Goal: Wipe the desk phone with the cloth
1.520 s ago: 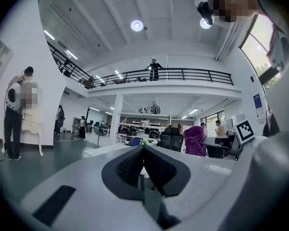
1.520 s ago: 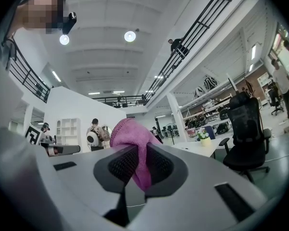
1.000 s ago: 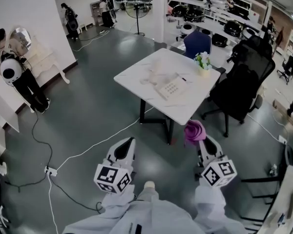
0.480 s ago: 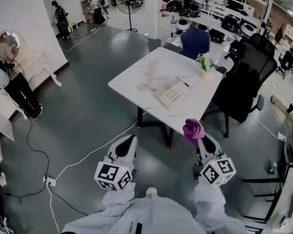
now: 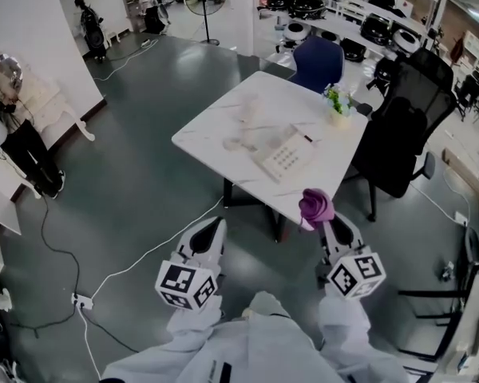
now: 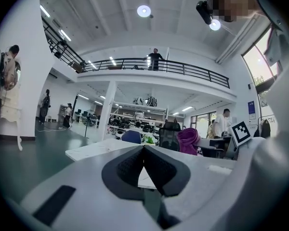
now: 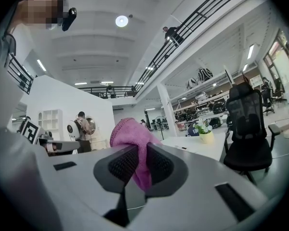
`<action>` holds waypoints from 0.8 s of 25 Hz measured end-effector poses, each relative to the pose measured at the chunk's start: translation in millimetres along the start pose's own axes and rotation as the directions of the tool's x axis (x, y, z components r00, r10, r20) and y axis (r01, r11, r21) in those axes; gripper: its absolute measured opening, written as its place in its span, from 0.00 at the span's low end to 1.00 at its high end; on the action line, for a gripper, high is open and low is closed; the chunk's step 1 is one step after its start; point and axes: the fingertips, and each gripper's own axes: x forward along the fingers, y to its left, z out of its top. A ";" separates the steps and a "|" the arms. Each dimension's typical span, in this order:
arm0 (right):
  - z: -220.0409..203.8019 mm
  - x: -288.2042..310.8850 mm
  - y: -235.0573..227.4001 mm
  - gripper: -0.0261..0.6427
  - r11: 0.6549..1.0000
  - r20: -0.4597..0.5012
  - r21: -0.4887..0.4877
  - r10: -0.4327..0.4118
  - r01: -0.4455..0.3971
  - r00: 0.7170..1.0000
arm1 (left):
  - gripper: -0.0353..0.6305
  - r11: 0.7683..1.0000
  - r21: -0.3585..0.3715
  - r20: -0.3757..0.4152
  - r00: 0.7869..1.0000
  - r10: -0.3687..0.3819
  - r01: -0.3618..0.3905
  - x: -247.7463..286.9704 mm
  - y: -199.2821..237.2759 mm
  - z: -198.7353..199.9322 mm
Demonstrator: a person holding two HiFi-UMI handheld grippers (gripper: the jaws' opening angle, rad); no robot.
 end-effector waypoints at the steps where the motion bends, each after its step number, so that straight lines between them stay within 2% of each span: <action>1: -0.4 4.9 -2.4 0.09 1.000 -0.005 0.000 -0.002 0.002 1.000 | 0.05 1.000 -0.002 -0.001 1.000 0.003 -0.003 3.5 3.8 0.2; 10: -6.2 58.4 -32.9 0.08 1.000 -0.026 0.008 -0.010 0.010 1.000 | 0.05 1.000 -0.019 -0.021 1.000 -0.009 0.008 57.1 30.7 -6.5; 20: 7.3 123.1 -83.2 0.08 1.000 -0.038 0.017 -0.021 0.022 0.999 | 0.05 0.998 -0.015 -0.045 0.997 -0.055 0.054 150.3 54.4 3.7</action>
